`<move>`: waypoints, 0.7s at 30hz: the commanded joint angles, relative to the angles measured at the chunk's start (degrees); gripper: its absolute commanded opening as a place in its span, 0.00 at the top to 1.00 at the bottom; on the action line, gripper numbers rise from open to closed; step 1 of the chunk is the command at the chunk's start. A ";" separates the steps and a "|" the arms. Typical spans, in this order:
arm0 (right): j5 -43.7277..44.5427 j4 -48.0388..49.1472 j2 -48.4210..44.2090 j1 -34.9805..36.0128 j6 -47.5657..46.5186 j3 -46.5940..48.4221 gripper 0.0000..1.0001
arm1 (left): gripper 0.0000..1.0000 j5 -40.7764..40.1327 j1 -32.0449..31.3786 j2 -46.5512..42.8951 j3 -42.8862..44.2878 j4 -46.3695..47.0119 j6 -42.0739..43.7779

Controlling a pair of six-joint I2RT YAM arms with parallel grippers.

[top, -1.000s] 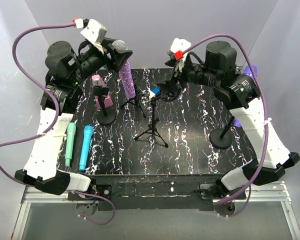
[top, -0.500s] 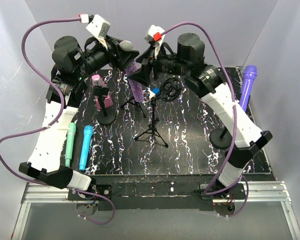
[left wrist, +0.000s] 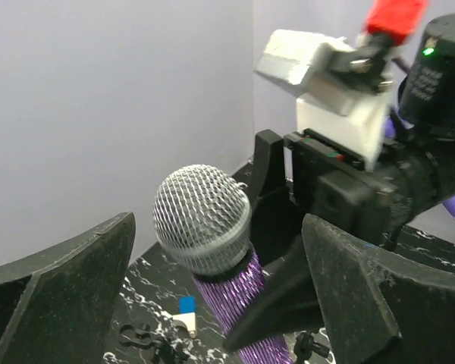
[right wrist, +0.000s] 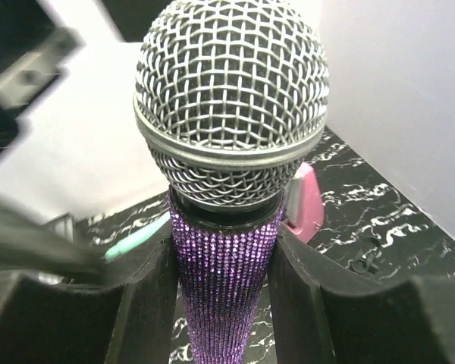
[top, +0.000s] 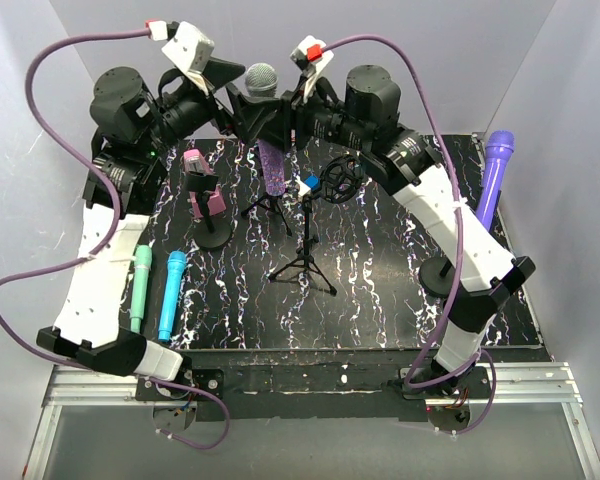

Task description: Remove the microphone from the stand

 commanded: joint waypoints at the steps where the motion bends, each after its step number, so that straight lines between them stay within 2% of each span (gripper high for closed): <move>1: 12.88 7.87 -1.65 -1.49 8.71 3.47 0.99 | 0.05 -1.30 -0.26 -1.47 6.93 -3.11 5.27; 3: 17.37 9.54 -1.83 -1.49 11.27 3.38 0.99 | 0.03 0.10 -0.35 -1.73 8.35 -6.19 6.33; 5: 21.32 11.03 -1.92 -1.41 14.16 3.56 0.99 | 0.02 2.20 -0.26 -2.78 5.82 -7.87 6.60; 10: 25.20 11.30 -0.07 -1.32 19.44 7.59 0.99 | 0.04 7.21 -0.43 -4.72 -2.71 -4.28 4.93; 13: 26.26 11.92 0.63 -1.14 20.77 9.53 0.99 | 0.08 6.70 -0.52 -2.88 -2.72 -2.17 4.05; 17: 24.86 13.06 0.46 -0.53 20.24 9.45 0.99 | 0.15 2.04 -0.52 -0.42 -2.81 1.44 3.17; 21: 23.63 14.03 -0.51 0.44 19.46 7.69 0.99 | 0.25 2.04 -0.52 1.87 -3.51 4.52 3.87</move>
